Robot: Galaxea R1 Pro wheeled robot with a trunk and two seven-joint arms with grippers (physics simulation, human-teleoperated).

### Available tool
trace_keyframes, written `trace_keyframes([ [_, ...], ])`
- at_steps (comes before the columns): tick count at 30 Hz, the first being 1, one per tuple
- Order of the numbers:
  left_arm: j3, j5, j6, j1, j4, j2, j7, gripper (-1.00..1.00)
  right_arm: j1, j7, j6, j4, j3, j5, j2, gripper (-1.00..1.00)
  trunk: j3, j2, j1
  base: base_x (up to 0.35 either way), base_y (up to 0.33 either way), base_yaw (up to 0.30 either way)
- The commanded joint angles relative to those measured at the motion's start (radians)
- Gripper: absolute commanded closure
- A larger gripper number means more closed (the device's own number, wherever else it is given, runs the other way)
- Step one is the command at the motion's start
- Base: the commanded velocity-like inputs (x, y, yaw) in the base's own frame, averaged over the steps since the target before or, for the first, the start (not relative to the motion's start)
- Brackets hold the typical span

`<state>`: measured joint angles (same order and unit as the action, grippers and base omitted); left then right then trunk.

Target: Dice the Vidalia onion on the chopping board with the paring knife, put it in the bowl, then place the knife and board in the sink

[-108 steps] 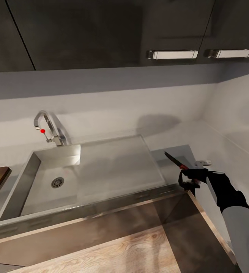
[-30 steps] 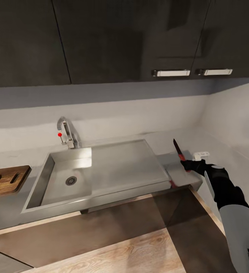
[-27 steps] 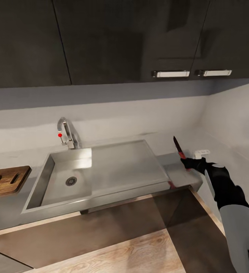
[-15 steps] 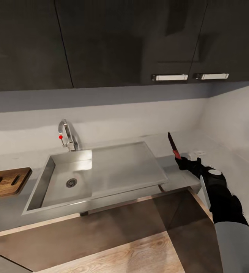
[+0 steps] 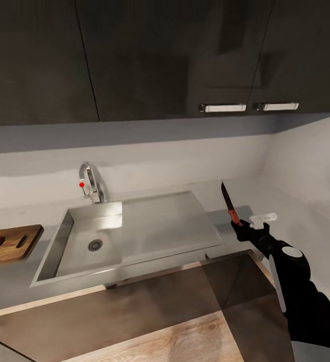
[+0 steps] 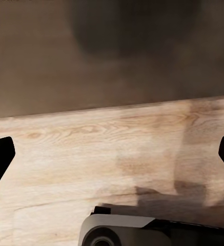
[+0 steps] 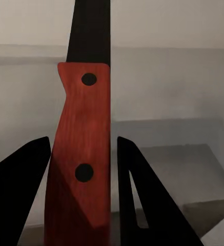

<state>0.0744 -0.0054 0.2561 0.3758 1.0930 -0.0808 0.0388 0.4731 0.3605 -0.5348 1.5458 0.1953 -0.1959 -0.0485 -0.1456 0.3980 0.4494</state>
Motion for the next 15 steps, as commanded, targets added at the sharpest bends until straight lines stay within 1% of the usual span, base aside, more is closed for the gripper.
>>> trace_keyframes([
  [1, 0.001, -0.001, 0.002, 0.000, 0.001, -0.001, 0.002, -1.00, 0.001, 0.009, -0.004, 0.002, 0.001, -0.010, 0.000, 1.00, 0.000, 0.002, 0.001, -0.048, 0.018, 0.000],
  [5, 0.001, -0.001, 0.002, 0.000, 0.001, -0.001, 0.002, -1.00, -0.001, 0.008, -0.007, 0.003, 0.001, -0.010, 0.004, 1.00, 0.006, 0.002, 0.001, -0.134, 0.094, 0.000],
  [9, 0.001, 0.000, 0.002, 0.000, 0.001, 0.000, 0.003, -1.00, -0.001, 0.005, -0.008, 0.003, 0.001, -0.013, 0.022, 1.00, 0.012, 0.002, 0.001, -0.225, 0.167, 0.050],
  [13, 0.001, 0.000, 0.002, 0.000, 0.001, 0.000, 0.002, -1.00, -0.002, 0.004, -0.008, 0.003, 0.001, -0.050, 0.031, 1.00, 0.017, 0.002, 0.001, -0.248, 0.185, 0.083],
  [15, 0.002, 0.001, 0.002, 0.000, 0.001, 0.000, 0.002, -1.00, -0.001, 0.004, -0.008, 0.004, 0.001, -0.060, 0.032, 1.00, 0.018, 0.002, 0.001, -0.251, 0.188, 0.029],
])
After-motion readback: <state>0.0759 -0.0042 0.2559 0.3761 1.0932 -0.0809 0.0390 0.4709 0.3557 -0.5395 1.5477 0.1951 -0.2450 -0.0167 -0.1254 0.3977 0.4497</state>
